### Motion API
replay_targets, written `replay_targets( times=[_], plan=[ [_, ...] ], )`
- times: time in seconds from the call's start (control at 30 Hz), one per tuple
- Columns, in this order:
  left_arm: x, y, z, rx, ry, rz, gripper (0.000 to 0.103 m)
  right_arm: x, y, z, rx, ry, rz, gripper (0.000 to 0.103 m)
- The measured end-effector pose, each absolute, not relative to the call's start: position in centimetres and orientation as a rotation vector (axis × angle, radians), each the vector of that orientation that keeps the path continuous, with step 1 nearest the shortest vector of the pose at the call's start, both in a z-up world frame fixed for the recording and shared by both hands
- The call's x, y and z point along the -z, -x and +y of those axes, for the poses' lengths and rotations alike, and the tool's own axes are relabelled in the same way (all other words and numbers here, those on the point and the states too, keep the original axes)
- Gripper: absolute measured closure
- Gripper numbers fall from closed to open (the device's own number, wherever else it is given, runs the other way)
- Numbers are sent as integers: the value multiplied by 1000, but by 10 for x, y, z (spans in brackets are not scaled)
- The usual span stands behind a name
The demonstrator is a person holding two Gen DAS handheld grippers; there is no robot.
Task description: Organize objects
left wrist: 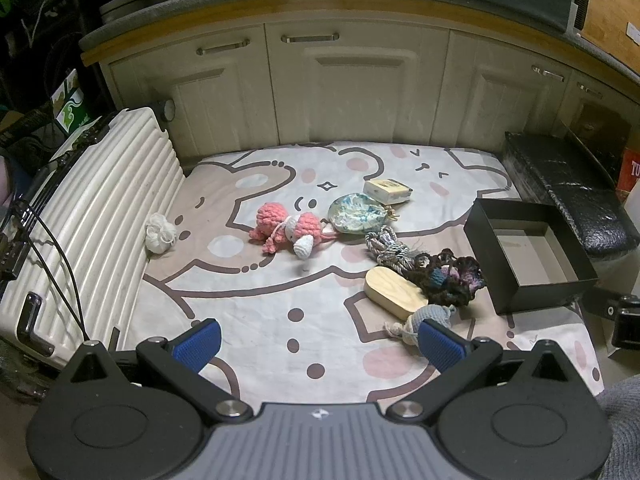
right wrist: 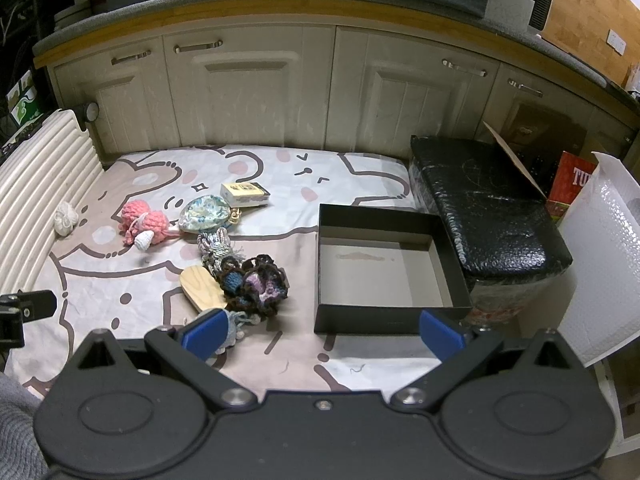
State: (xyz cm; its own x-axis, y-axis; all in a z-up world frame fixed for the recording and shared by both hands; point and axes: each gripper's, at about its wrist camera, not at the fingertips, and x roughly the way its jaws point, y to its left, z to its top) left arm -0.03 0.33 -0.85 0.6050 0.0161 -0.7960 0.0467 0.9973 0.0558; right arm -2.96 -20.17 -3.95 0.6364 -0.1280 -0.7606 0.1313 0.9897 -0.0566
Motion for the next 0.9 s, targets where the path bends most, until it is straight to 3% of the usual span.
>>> replay_targets(
  times=[0.9],
  plan=[
    [9,-2,4,22,-67,929,0,40,30,-203,151,-3,872,0]
  ],
)
